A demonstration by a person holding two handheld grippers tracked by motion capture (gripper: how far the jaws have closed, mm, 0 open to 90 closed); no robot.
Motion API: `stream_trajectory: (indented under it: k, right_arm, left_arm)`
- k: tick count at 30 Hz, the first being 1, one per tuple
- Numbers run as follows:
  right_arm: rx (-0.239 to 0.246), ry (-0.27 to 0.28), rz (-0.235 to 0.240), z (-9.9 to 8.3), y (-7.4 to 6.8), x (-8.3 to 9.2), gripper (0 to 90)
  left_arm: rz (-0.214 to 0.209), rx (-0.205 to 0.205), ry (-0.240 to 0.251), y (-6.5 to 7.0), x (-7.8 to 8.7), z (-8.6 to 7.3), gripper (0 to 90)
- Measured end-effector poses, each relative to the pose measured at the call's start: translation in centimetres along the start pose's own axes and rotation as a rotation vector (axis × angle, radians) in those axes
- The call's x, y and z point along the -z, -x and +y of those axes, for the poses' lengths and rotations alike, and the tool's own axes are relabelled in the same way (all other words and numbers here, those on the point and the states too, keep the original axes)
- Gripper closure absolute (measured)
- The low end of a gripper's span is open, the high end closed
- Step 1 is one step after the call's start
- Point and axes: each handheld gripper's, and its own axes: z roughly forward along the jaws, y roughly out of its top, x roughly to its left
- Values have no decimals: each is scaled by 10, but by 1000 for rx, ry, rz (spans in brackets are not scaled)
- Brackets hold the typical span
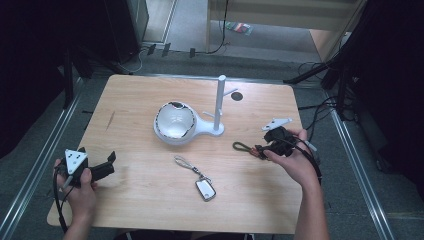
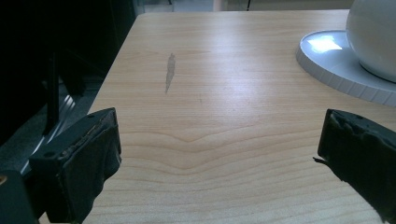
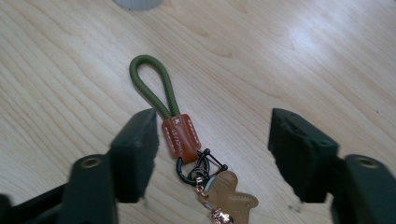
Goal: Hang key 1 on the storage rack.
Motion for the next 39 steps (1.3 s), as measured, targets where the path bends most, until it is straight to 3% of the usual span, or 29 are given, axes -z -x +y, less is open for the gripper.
stream_trajectory:
  k: [6,15,19,23,29,31,35,39]
  right_arm:
    - [78,-83,63,4,5,-11,529]
    - [170,-226,93,8,3,-31,567]
    - [207,-253,106,8,0,-40,554]
    - [240,-308,123,7,-5,-55,540]
    - [226,-307,131,10,-6,-61,547]
    - [212,-298,153,10,-4,-62,568]
    - [142,-291,203,9,1,-63,656]
    - [85,-288,224,8,4,-64,674]
  left_arm:
    - [6,-2,-2,0,1,0,0]
    - [8,0,-5,0,1,-1,0]
    - [2,0,-4,0,2,-1,0]
    - [-9,-27,-17,2,1,-1,0]
    - [-7,-30,-18,2,1,-1,40]
    - [-7,-21,-13,2,1,-1,39]
    - [-9,-21,-13,1,2,-1,40]
    - [-11,-31,-15,2,2,-1,51]
